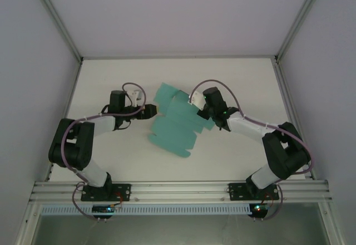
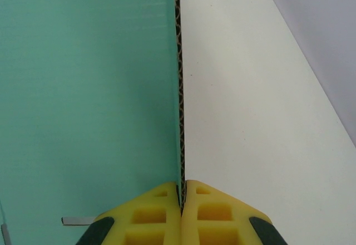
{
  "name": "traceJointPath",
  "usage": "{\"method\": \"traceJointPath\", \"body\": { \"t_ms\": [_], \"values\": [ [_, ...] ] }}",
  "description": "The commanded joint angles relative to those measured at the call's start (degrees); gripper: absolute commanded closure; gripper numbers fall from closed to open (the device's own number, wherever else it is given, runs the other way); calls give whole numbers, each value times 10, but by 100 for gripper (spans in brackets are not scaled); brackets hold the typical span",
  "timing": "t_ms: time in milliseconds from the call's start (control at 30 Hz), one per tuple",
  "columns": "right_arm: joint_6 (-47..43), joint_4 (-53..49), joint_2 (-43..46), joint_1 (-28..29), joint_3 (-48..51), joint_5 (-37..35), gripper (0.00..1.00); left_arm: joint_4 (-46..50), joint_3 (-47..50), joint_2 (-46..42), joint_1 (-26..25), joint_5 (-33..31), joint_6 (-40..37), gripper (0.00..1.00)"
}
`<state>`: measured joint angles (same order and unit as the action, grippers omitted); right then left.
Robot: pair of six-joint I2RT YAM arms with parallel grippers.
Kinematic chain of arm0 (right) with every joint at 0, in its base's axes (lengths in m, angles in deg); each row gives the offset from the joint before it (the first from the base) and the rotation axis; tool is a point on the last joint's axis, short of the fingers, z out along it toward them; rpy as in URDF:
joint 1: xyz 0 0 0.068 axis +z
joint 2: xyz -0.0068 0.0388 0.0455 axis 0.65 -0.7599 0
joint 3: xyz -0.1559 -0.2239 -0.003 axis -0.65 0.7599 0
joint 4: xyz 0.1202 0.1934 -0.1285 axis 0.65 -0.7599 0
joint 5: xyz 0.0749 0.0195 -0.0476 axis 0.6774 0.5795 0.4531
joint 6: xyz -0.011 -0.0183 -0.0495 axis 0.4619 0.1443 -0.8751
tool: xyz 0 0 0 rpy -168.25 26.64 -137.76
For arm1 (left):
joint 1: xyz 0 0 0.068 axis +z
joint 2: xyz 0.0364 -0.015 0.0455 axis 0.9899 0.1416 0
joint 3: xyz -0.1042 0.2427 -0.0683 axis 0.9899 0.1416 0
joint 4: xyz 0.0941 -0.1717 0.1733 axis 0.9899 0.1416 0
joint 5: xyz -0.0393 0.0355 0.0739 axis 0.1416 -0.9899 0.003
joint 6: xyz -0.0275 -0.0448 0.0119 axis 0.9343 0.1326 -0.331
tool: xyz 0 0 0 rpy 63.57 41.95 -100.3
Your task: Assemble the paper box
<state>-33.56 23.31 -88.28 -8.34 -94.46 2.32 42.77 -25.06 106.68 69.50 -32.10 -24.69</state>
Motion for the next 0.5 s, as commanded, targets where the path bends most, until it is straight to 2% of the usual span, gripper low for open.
{"method": "traceJointPath", "body": {
  "t_ms": [0, 167, 333, 467],
  "values": [
    [27, 7, -3, 4, -14, 21, 100, -56, 3, 9, -3, 83, 5, 11],
    [50, 17, -2, 3, -9, 22, 100, -154, 24, 7, -14, 127, 44, 14],
    [65, 21, 7, 5, -8, 52, 100, -136, -2, 24, -40, 138, 30, 17],
    [98, 14, 14, 1, -10, 86, 100, -171, -9, 40, -61, 153, 43, 19]
  ]
}}
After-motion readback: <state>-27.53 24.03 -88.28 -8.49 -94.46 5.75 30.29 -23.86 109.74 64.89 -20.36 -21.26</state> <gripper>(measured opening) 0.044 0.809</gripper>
